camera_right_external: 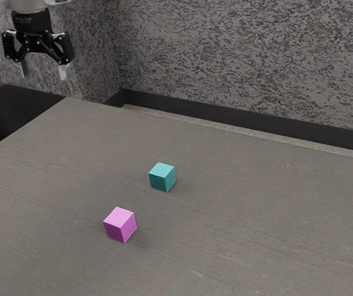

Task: Pick up the blue block with one arm, and put the blue block on the pink block with one arm

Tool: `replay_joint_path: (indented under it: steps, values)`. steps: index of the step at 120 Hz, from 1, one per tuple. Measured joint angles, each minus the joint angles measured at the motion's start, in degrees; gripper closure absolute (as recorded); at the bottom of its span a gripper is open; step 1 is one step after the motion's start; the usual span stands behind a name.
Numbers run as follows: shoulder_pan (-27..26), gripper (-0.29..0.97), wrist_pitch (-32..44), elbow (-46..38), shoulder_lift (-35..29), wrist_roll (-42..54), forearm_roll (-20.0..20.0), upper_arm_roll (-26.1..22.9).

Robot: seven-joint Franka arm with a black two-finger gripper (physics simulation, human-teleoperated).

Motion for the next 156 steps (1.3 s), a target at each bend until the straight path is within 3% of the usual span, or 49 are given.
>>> replay_joint_path:
  steps: [13, 19, 32, 38, 44, 68, 77, 97, 105, 111, 115, 133, 156]
  values:
    - [1.7, 0.00, -0.3, 0.3, 0.0, -1.4, -0.5, 0.7]
    - [2.2, 0.00, -0.9, 6.7, -0.4, -2.0, -1.5, 1.2]
    - [9.2, 0.00, -2.9, 17.5, -4.8, -3.1, -1.8, -6.7]
    - [6.1, 0.00, -3.7, 18.6, -6.0, -3.6, -1.1, -12.1]
    - [2.5, 0.00, -4.2, 18.9, -6.2, -4.0, -0.5, -14.4]
    - [2.8, 0.00, -5.1, 18.1, -5.8, -5.4, 1.7, -15.8]
    - [2.5, 0.00, -4.9, 9.0, -7.3, -5.8, 2.7, -14.2]
    - [2.9, 0.00, 6.6, -31.5, -23.1, -6.6, 3.9, -10.2]
    - [2.8, 0.00, 10.1, -39.9, -25.8, -6.9, 3.8, -11.1]
    - [2.9, 0.00, 13.6, -41.5, -22.4, -6.8, 3.7, -11.4]
    - [2.9, 0.00, 17.0, -40.4, -16.5, -6.4, 3.5, -11.2]
    - [3.1, 0.00, 28.4, -26.8, 8.0, -4.1, 1.6, -11.3]
    - [3.1, 0.00, 38.3, -17.6, 22.4, 0.5, 0.4, -11.4]
